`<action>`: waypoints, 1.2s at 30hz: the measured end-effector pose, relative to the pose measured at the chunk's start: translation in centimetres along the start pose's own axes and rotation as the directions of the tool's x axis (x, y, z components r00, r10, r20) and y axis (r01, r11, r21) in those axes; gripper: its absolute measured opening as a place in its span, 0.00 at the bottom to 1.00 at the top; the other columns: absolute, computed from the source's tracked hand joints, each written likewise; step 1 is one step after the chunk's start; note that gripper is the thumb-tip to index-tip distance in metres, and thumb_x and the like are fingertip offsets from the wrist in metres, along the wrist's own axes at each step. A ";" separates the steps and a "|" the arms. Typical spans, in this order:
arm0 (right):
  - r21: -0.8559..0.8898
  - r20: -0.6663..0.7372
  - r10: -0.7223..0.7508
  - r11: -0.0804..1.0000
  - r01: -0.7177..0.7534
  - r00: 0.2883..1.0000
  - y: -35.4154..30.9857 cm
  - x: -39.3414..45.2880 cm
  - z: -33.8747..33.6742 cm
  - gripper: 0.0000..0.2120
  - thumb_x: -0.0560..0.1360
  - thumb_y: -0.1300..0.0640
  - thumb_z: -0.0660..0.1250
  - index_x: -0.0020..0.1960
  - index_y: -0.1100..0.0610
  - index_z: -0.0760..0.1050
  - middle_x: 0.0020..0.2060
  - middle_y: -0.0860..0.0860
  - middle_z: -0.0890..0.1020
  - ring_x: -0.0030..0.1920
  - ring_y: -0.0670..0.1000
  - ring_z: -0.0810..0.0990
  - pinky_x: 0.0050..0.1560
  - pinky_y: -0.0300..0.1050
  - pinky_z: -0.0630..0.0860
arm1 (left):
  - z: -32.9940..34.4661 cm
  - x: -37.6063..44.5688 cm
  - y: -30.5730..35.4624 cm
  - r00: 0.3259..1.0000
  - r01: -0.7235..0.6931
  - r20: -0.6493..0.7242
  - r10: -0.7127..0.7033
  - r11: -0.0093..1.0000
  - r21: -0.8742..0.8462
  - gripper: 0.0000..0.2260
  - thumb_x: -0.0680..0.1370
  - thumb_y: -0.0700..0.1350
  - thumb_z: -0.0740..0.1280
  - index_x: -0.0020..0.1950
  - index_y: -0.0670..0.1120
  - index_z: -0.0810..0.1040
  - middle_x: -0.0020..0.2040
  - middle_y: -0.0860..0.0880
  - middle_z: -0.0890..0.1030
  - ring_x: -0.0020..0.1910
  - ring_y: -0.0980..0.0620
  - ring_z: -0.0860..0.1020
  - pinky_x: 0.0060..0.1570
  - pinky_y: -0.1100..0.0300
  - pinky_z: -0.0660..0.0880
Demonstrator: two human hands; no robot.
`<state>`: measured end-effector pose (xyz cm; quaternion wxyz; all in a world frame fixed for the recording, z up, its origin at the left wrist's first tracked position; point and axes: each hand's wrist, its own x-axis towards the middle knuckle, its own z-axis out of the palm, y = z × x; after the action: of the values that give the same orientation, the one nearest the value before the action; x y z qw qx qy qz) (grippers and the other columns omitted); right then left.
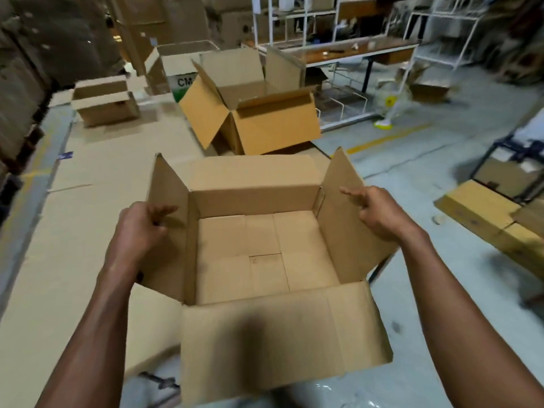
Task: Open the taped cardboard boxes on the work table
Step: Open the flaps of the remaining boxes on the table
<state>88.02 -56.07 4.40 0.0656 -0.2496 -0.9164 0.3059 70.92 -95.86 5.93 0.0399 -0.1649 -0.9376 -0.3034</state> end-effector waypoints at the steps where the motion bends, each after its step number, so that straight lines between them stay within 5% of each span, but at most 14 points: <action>1: 0.010 -0.011 0.016 1.000 -0.016 1.000 1.9 0.1 -1.3 0.36 0.71 0.74 0.57 0.73 0.48 0.73 0.67 0.59 0.78 0.60 0.61 0.81 0.58 0.49 0.79 | 1.3 0.3 1.9 1.000 -0.012 0.006 0.012 1.000 -0.006 0.25 0.73 0.28 0.63 0.64 0.47 0.83 0.60 0.42 0.84 0.61 0.43 0.80 0.61 0.53 0.75; 5: 0.019 -0.062 0.065 0.998 -0.063 0.996 9.7 0.7 -6.8 0.36 0.72 0.74 0.57 0.74 0.50 0.72 0.71 0.59 0.75 0.64 0.59 0.78 0.53 0.40 0.74 | 7.0 1.7 10.2 0.998 -0.056 0.031 0.057 0.998 -0.039 0.23 0.74 0.29 0.64 0.64 0.46 0.83 0.62 0.41 0.83 0.62 0.42 0.80 0.59 0.54 0.75; 10: -0.019 -0.107 0.122 0.992 -0.125 0.987 17.3 2.7 -12.9 0.37 0.72 0.74 0.57 0.74 0.47 0.72 0.66 0.62 0.77 0.35 0.54 0.80 0.32 0.44 0.73 | 13.6 2.2 19.8 0.996 -0.064 0.048 0.071 0.989 -0.136 0.21 0.76 0.29 0.64 0.65 0.45 0.82 0.64 0.44 0.81 0.65 0.44 0.78 0.66 0.49 0.75; 14: -0.049 -0.133 0.120 0.991 -0.128 0.984 21.7 5.8 -17.1 0.37 0.71 0.74 0.58 0.74 0.47 0.72 0.67 0.63 0.77 0.33 0.51 0.77 0.31 0.43 0.74 | 17.1 3.2 25.8 0.997 -0.048 0.060 0.058 0.988 -0.149 0.21 0.77 0.29 0.63 0.66 0.43 0.81 0.66 0.44 0.80 0.65 0.46 0.76 0.64 0.55 0.72; 20: -0.038 -0.152 0.115 0.992 -0.122 0.982 28.0 12.3 -22.1 0.36 0.72 0.75 0.58 0.74 0.47 0.72 0.65 0.61 0.79 0.29 0.50 0.75 0.22 0.35 0.67 | 21.6 7.8 33.6 0.994 -0.082 0.067 0.092 0.987 -0.141 0.19 0.79 0.30 0.64 0.66 0.45 0.81 0.66 0.46 0.79 0.64 0.50 0.74 0.66 0.50 0.72; 22: -0.036 -0.161 0.100 0.994 -0.107 0.982 30.3 15.0 -23.7 0.36 0.72 0.74 0.57 0.74 0.48 0.72 0.65 0.61 0.79 0.34 0.54 0.79 0.27 0.37 0.74 | 23.7 10.1 35.7 0.991 -0.097 0.077 0.110 0.984 -0.150 0.19 0.79 0.32 0.64 0.66 0.48 0.80 0.67 0.47 0.78 0.67 0.48 0.73 0.67 0.46 0.72; 24: -0.037 -0.175 0.088 0.995 -0.096 0.981 33.0 17.8 -25.6 0.35 0.73 0.73 0.57 0.74 0.47 0.72 0.68 0.60 0.77 0.47 0.58 0.83 0.44 0.47 0.82 | 26.2 12.6 38.0 0.989 -0.116 0.071 0.129 0.981 -0.155 0.19 0.80 0.33 0.64 0.65 0.50 0.80 0.68 0.48 0.78 0.68 0.46 0.73 0.67 0.43 0.73; 28: -0.005 -0.179 0.094 0.995 -0.096 0.979 38.3 23.2 -30.2 0.35 0.72 0.75 0.57 0.74 0.49 0.73 0.72 0.56 0.74 0.71 0.55 0.73 0.67 0.49 0.75 | 31.6 18.1 44.2 0.986 -0.143 0.060 0.153 0.979 -0.143 0.19 0.78 0.30 0.64 0.65 0.45 0.82 0.63 0.47 0.80 0.64 0.47 0.75 0.65 0.48 0.72; 36: 0.021 -0.184 0.101 0.995 -0.099 0.978 47.0 34.7 -39.0 0.38 0.71 0.79 0.58 0.74 0.50 0.71 0.74 0.53 0.72 0.74 0.54 0.70 0.69 0.51 0.74 | 40.9 27.6 55.8 0.988 -0.110 0.095 0.125 0.982 -0.154 0.19 0.78 0.31 0.64 0.64 0.47 0.83 0.64 0.44 0.81 0.62 0.47 0.77 0.60 0.59 0.70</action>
<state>88.20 14.12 6.76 0.1365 -0.3223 -0.8908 0.2896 64.52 -21.68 8.55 -0.0037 -0.2383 -0.9020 -0.3601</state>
